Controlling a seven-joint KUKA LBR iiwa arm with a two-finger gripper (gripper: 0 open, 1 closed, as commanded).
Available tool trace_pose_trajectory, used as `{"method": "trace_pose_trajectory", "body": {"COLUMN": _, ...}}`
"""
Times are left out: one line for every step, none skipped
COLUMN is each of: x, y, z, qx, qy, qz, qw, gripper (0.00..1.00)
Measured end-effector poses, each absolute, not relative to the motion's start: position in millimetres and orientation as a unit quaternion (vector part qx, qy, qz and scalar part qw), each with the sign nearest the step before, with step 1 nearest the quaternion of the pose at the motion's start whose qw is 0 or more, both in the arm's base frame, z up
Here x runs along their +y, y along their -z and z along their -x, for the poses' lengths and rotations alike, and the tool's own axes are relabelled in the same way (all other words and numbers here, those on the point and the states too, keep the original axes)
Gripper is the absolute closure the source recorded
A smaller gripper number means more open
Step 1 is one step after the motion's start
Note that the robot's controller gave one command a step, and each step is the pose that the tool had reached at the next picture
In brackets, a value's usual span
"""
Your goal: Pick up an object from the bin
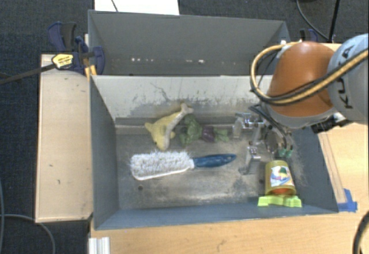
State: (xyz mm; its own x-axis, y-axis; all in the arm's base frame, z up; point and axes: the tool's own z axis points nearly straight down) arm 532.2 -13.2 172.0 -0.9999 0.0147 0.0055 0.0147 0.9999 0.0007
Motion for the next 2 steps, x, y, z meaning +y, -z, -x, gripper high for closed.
{"method": "trace_pose_trajectory", "body": {"x": -13.3, "y": -176.5, "z": -533.9, "qx": -1.000, "qy": 0.000, "qz": 0.007, "qw": -0.002, "gripper": 0.00}}
{"method": "trace_pose_trajectory", "body": {"x": 52.8, "y": -111.3, "z": -550.5, "qx": -1.000, "qy": 0.000, "qz": -0.031, "qw": -0.004, "gripper": 0.00}}
